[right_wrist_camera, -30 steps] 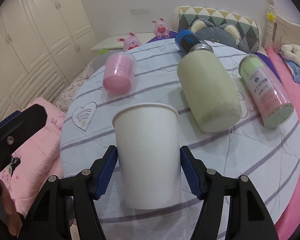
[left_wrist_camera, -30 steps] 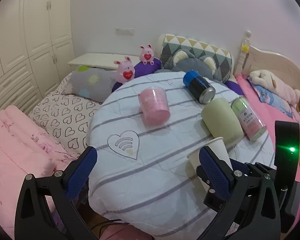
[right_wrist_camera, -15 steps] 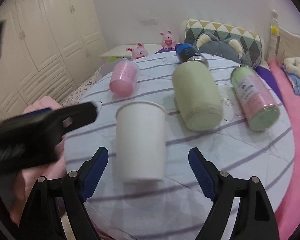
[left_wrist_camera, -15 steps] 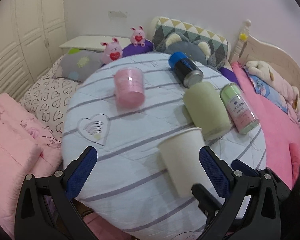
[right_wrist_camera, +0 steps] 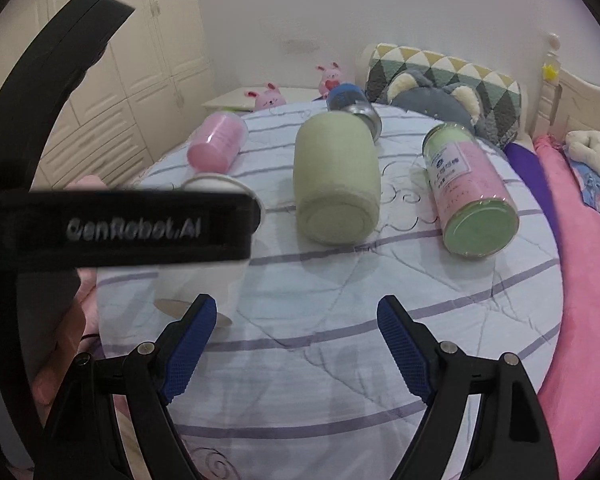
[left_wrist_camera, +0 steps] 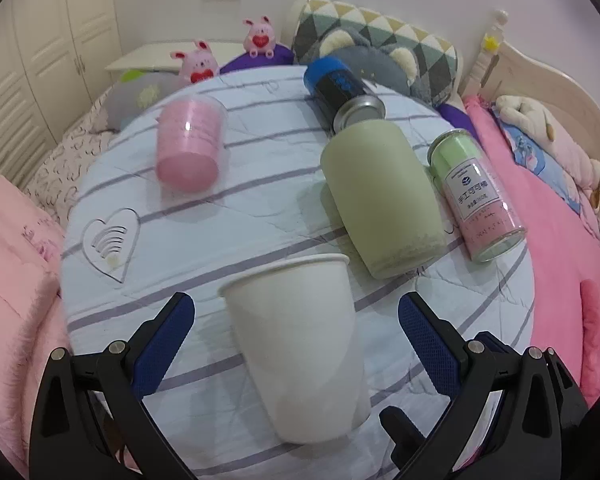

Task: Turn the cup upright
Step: 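Lift the white paper cup and rotate it rim-up with the right gripper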

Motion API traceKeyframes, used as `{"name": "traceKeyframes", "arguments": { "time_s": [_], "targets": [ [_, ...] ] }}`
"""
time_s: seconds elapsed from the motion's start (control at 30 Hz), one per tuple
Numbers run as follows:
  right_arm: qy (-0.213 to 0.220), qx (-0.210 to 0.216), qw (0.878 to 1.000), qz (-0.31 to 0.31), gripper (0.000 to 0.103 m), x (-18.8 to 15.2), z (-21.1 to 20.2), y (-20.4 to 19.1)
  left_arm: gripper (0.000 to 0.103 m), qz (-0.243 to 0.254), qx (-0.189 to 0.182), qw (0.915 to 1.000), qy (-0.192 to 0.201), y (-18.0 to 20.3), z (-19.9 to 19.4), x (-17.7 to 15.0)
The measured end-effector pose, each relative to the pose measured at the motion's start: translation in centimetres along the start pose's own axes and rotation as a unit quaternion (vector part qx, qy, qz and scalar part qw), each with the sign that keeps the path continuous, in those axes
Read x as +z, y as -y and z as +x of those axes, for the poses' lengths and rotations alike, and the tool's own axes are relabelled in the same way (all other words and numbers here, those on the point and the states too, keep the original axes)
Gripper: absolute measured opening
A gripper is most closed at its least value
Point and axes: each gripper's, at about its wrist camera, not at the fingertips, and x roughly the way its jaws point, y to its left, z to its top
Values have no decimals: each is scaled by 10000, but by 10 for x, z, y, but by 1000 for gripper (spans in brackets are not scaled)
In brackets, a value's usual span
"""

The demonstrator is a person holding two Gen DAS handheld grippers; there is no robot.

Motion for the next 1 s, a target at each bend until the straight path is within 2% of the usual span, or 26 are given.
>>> {"name": "traceKeyframes", "arguments": {
  "time_s": [0.13,0.17,0.2,0.3,0.53,0.67,0.9,1.0],
  "targets": [
    [-15,91,9999,-46,84,-1,4,7,102,-237,-232,9992,-225,-4,11,3],
    [-20,111,9999,-49,84,-1,5,8,98,-283,-235,9991,-202,-5,12,3],
    [-16,127,9999,-52,84,0,6,9,88,-272,-149,9994,-179,-6,12,3],
    [-10,235,9997,-18,84,0,8,13,74,-138,8,9998,-113,-6,12,2],
    [-3,323,9995,-19,84,2,12,13,73,34,81,9998,162,-8,4,3],
    [19,421,9991,-106,84,3,12,7,73,85,133,9986,502,-9,-6,4],
    [180,809,9965,-92,84,8,8,-2,73,56,60,9956,931,-15,-18,6],
    [128,809,9965,-134,84,11,16,-6,73,27,4,9942,1076,-18,-25,5]
  ]
}}
